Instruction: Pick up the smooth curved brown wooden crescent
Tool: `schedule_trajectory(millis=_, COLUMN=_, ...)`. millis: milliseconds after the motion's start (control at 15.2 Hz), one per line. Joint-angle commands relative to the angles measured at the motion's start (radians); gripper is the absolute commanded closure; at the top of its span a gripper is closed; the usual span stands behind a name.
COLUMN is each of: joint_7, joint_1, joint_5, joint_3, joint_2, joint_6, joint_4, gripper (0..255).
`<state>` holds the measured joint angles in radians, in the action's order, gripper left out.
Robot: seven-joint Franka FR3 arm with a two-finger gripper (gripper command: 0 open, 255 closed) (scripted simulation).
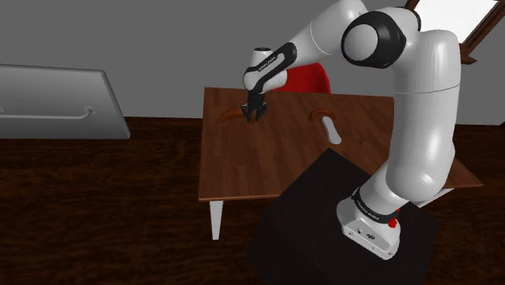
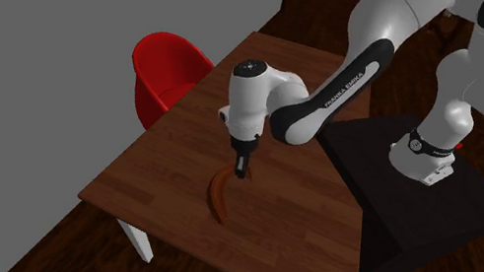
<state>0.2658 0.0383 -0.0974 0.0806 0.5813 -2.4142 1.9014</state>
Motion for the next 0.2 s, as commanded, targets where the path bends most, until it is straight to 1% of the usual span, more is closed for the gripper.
schedule_trajectory(millis=0, joint_7=0.002, joint_1=-0.002, joint_5=0.003, joint_3=0.002, joint_2=-0.024, joint_6=0.019, joint_4=0.004, gripper=255)
schedule_trajectory(millis=132, joint_7=0.002, joint_1=-0.002, joint_5=0.003, joint_3=0.002, joint_2=-0.025, joint_6=0.021, joint_4=0.004, gripper=255)
